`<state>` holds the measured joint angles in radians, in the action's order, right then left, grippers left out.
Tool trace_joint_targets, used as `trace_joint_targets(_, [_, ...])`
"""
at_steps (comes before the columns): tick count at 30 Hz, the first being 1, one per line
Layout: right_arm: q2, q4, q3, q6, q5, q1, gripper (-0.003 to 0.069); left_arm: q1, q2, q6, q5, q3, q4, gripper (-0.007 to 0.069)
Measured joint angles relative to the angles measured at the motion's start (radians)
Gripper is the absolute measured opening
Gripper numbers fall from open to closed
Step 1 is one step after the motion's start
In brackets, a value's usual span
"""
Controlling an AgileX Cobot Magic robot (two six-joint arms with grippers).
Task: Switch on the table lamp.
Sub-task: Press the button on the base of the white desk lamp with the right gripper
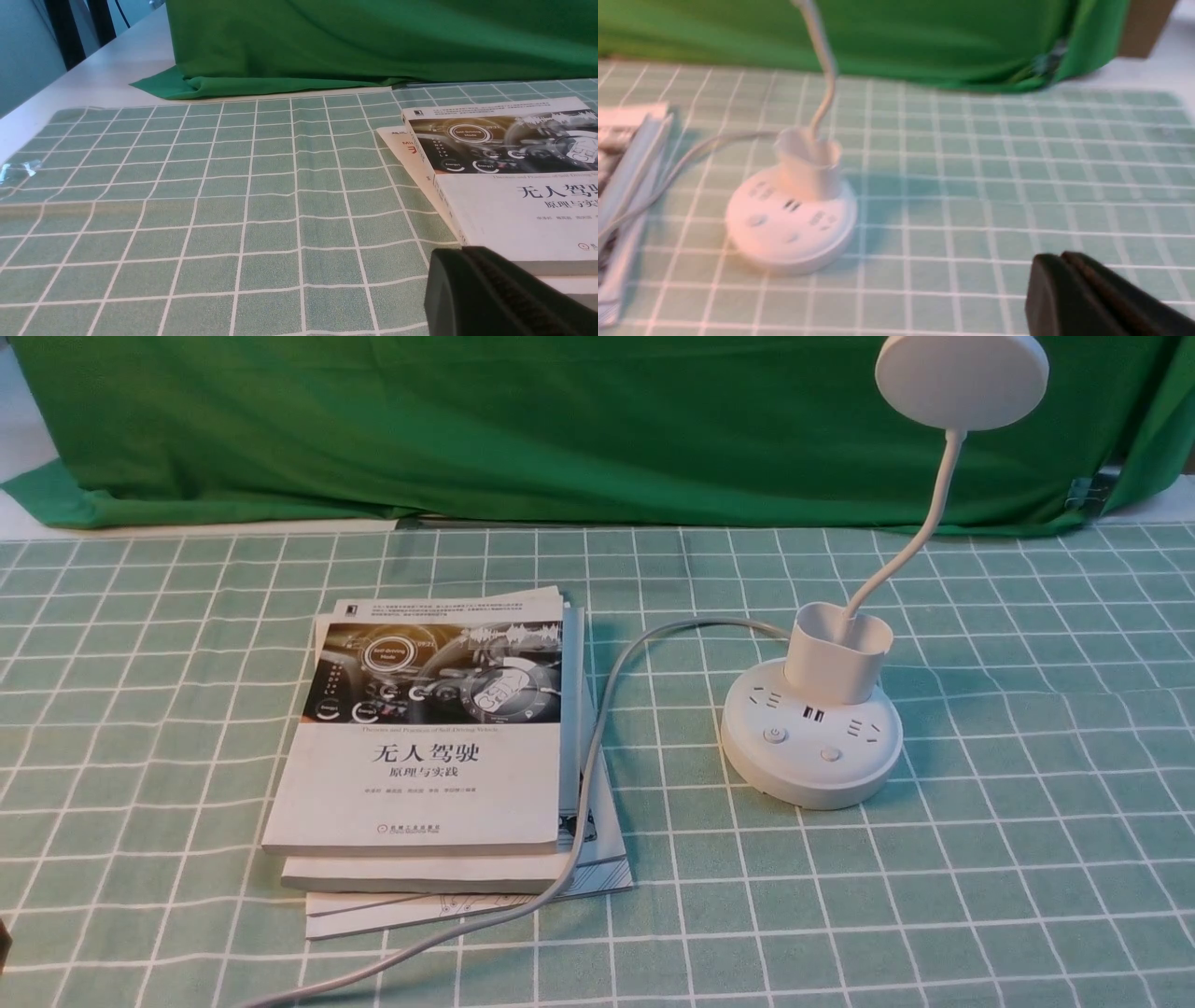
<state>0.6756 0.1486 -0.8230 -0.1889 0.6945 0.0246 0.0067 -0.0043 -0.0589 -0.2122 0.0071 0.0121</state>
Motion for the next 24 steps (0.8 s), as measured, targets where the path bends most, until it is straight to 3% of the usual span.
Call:
trace_joint_targets(6, [0.272, 0.125, -0.130, -0.146, 0.030, 0.095, 0.0027, 0.000, 0.000, 0.000, 0.000, 0.000, 0.000, 0.0021])
trace_joint_targets(17, [0.789, 0.132, -0.203, -0.167, -0.116, 0.309, 0.0027, 0.000, 0.000, 0.000, -0.001, 0.000, 0.000, 0.0021])
trace_joint_targets(24, [1.024, 0.121, -0.316, -0.168, -0.143, 0.333, 0.0027, 0.000, 0.000, 0.000, -0.001, 0.000, 0.000, 0.0021])
